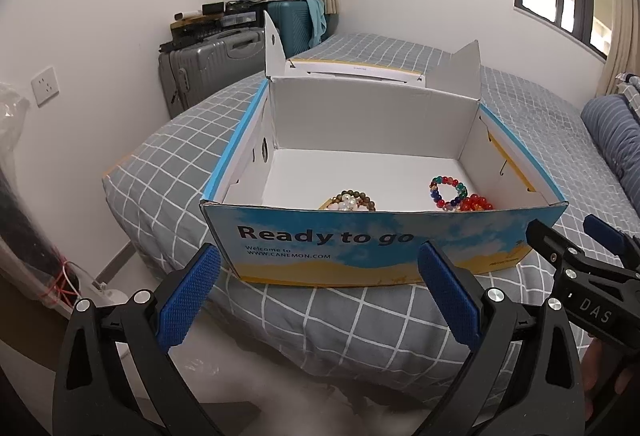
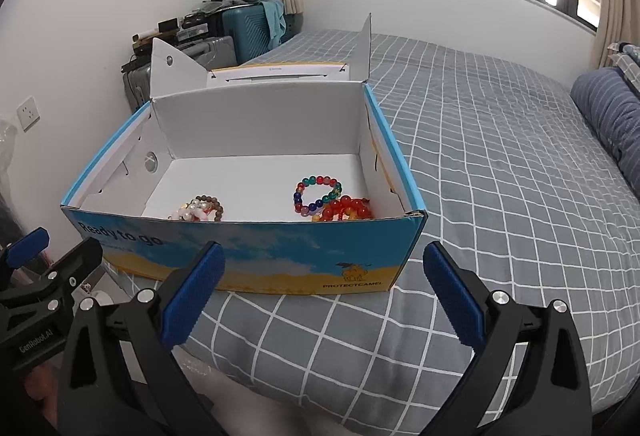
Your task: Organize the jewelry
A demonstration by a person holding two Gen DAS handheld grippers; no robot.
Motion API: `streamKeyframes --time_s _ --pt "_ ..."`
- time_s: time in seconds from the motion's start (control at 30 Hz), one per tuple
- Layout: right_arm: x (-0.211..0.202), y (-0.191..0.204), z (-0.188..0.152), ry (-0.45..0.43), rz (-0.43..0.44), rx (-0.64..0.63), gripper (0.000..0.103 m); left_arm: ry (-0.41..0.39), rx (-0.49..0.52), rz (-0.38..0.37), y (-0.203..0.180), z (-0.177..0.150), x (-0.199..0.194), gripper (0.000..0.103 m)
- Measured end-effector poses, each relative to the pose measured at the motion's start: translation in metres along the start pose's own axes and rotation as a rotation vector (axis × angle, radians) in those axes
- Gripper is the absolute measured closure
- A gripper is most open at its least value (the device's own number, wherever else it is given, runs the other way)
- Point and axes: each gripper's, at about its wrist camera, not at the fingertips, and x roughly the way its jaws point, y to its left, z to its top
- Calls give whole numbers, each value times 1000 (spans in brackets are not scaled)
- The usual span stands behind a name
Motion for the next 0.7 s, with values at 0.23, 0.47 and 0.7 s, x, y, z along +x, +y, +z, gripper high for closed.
streamKeyframes --time_s 0.23,0.47,0.7 --pt "2 -1 0 -1 -6 -1 8 3 17 -2 -3 1 2 6" --pt "1 -1 1 -5 -13 -8 8 9 18 0 -5 1 3 6" --pt "2 1 1 -3 -14 -13 8 9 18 1 -6 2 7 6"
